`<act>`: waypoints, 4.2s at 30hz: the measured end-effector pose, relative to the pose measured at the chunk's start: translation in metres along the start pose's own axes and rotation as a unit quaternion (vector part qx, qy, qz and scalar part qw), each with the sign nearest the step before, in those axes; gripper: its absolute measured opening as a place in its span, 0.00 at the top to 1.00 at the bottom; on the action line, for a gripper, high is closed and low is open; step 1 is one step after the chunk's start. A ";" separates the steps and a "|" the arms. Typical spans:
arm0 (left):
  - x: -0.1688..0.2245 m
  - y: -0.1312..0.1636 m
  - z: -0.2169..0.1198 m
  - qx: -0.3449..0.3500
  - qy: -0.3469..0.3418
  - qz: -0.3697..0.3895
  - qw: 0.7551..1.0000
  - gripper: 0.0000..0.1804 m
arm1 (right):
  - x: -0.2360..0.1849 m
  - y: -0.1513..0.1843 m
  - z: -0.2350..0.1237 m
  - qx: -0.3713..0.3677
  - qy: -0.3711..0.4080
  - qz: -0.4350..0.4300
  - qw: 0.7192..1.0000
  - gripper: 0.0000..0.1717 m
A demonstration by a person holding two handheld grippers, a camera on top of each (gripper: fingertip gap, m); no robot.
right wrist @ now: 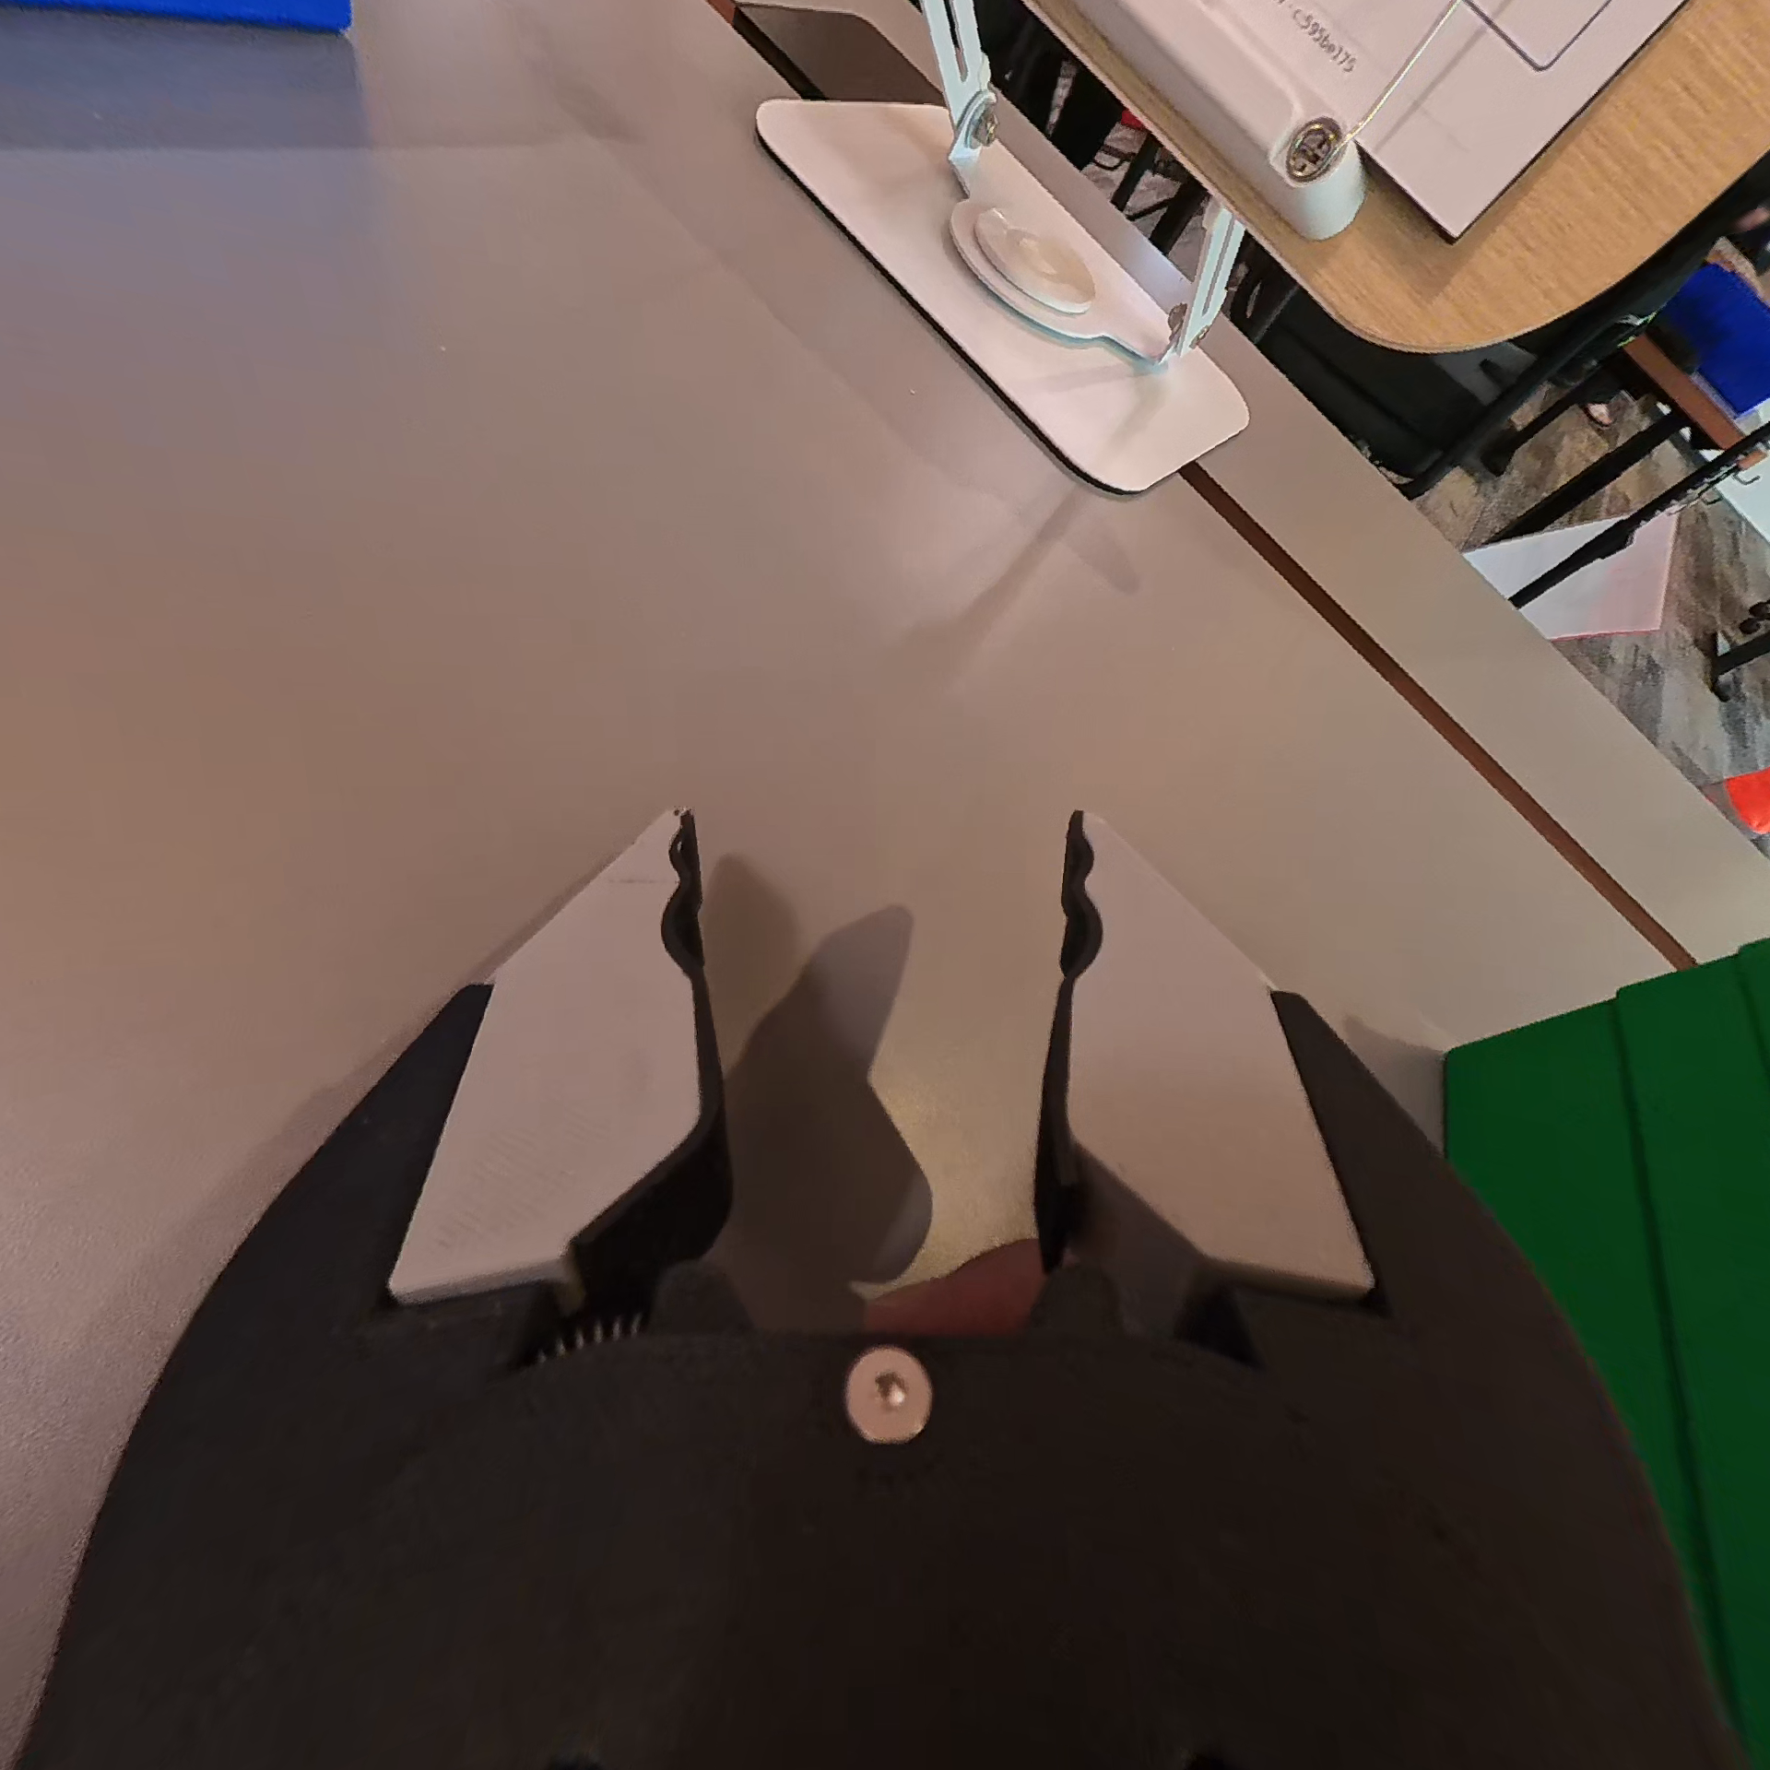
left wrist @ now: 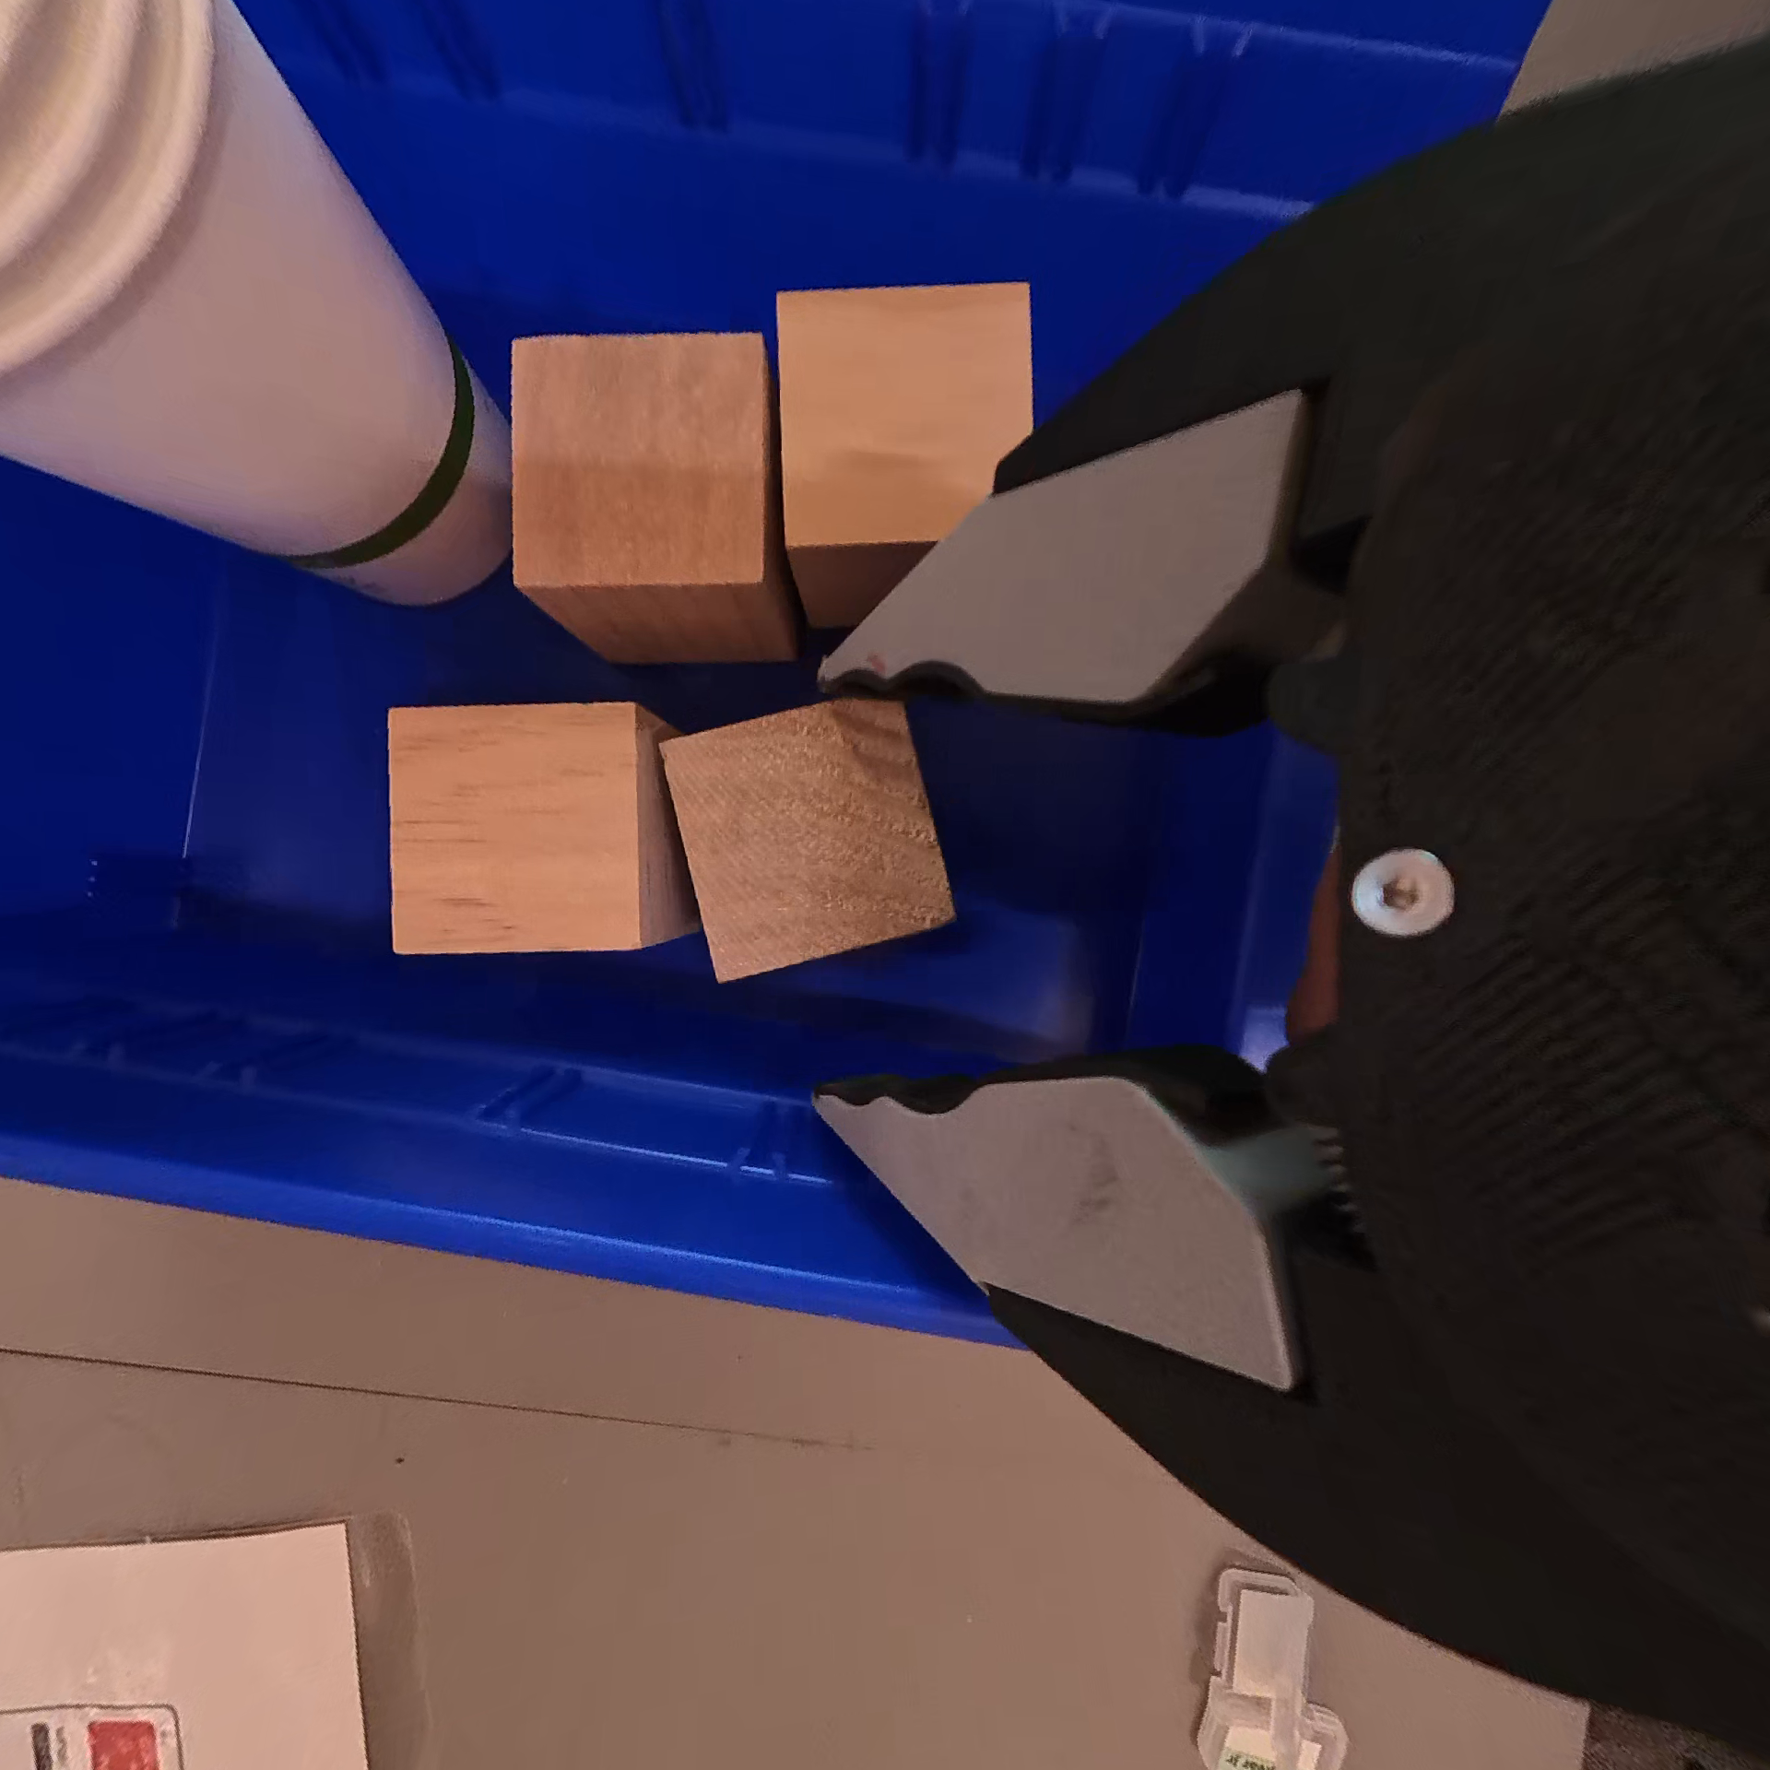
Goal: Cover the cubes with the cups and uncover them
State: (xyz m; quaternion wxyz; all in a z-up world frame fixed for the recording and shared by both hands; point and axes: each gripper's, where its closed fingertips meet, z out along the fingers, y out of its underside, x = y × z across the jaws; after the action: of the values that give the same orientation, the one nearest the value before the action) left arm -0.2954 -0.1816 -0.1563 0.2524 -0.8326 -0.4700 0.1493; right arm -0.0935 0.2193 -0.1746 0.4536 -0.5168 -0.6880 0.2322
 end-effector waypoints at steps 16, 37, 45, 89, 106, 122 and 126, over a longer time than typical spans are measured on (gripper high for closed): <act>0.015 -0.022 -0.010 0.048 -0.034 0.086 0.995 0.67 | 0.000 0.000 0.000 0.000 0.003 -0.007 1.000 0.58; 0.415 -0.023 -0.085 0.507 0.131 0.388 0.759 0.67 | -0.012 -0.070 -0.075 0.201 -0.375 0.306 0.852 0.49; 0.424 0.002 -0.087 0.503 0.236 0.396 0.731 0.67 | -0.043 -0.078 -0.086 0.199 -0.452 0.304 0.815 0.66; 0.357 -0.022 -0.016 0.384 0.074 0.307 0.868 0.80 | 0.121 0.077 -0.218 0.053 0.142 0.188 0.971 0.56; 0.342 -0.024 -0.018 0.380 0.082 0.267 0.882 0.82 | 0.141 0.131 -0.171 -0.073 0.268 0.201 0.940 0.95; 0.343 -0.024 -0.017 0.379 0.088 0.267 0.882 0.80 | 0.031 0.018 -0.082 -0.015 0.064 0.121 0.990 0.56; 0.339 -0.026 -0.015 0.373 0.094 0.254 0.888 0.80 | 0.028 0.036 -0.045 -0.079 0.059 0.129 0.987 0.52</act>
State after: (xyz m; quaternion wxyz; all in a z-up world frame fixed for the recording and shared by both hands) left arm -0.1318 0.1160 -0.1331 0.5404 -0.7783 -0.1265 0.2937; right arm -0.0382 0.2510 -0.1712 0.4176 -0.6480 -0.6039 0.2027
